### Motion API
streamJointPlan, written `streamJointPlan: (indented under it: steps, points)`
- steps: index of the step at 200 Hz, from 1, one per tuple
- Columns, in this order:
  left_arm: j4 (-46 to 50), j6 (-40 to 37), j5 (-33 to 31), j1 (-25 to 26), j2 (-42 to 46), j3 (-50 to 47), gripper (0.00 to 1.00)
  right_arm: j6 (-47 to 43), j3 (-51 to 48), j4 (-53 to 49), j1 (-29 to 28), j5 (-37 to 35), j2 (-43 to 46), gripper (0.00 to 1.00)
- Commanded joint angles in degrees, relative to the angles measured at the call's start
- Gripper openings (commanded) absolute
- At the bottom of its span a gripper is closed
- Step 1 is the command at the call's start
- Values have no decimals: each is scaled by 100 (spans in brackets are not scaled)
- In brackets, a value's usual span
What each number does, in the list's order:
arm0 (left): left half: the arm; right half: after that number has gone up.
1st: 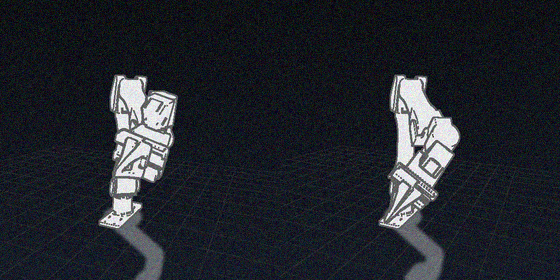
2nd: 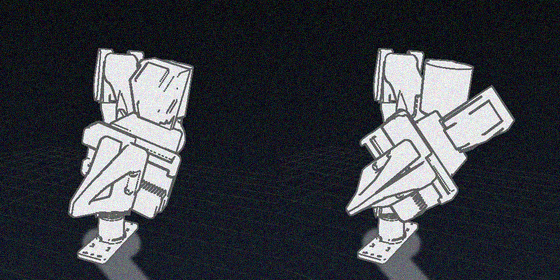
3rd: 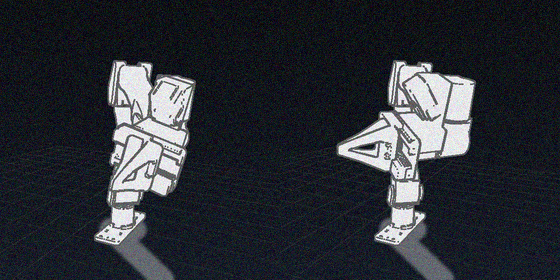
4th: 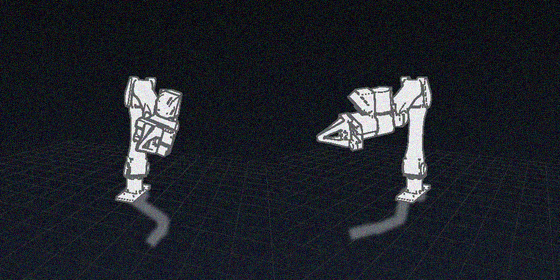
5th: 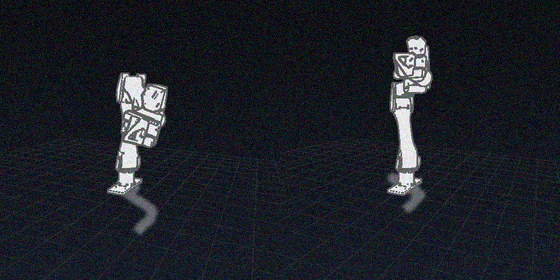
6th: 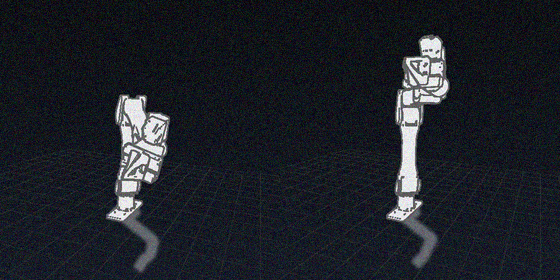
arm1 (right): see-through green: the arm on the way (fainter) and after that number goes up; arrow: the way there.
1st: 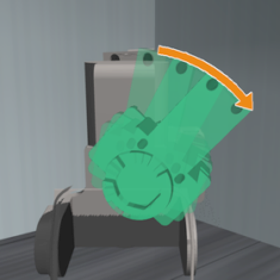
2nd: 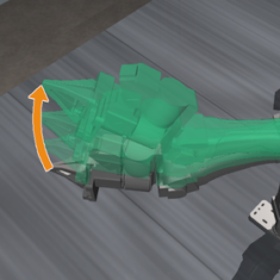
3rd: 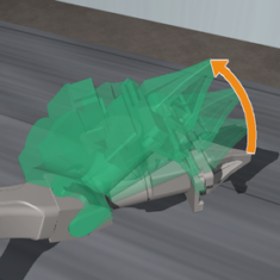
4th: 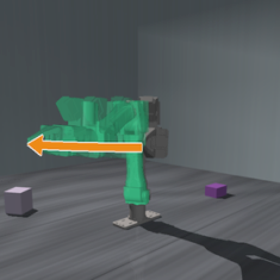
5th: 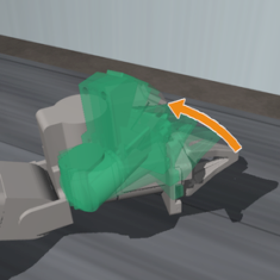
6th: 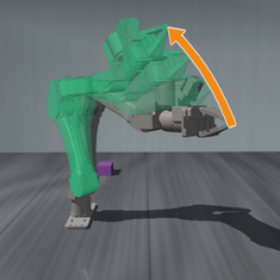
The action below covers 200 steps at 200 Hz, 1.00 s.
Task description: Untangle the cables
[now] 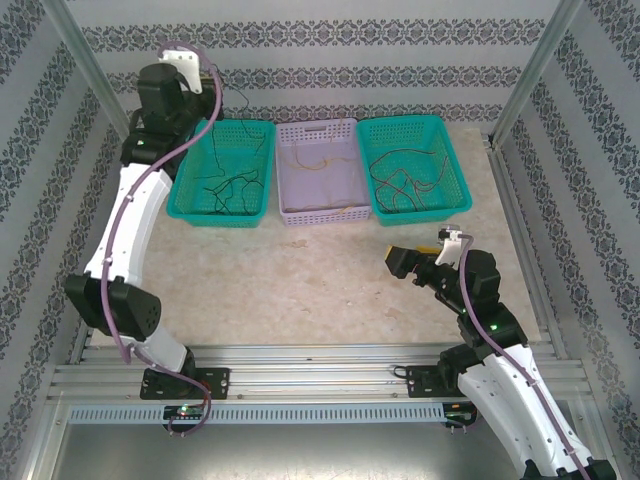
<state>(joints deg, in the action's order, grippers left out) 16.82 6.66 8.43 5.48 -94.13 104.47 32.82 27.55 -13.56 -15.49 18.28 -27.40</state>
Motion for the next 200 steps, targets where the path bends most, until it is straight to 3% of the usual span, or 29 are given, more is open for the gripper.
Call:
streamJointPlan:
  steps: [1,71,131,156,178,200]
  points:
    - [-637,154,-144,-125,-118,-448,0,27,-120,124,8,193,50,98]
    - [-1300,630,-306,-257,-662,-1641,0,49,-214,-53,-2,152,252,98]
    - [-1321,981,13,-257,-989,-2127,0,67,-138,-234,-4,9,331,98]
    - [-1343,1065,58,-257,-937,-2257,12,41,-43,-374,-1,-40,337,98]
    - [-1244,1065,65,-257,-851,-2217,33,48,40,-443,-2,-71,342,98]
    - [-1097,1048,112,-258,-725,-2086,43,126,91,-452,-8,-45,340,98]
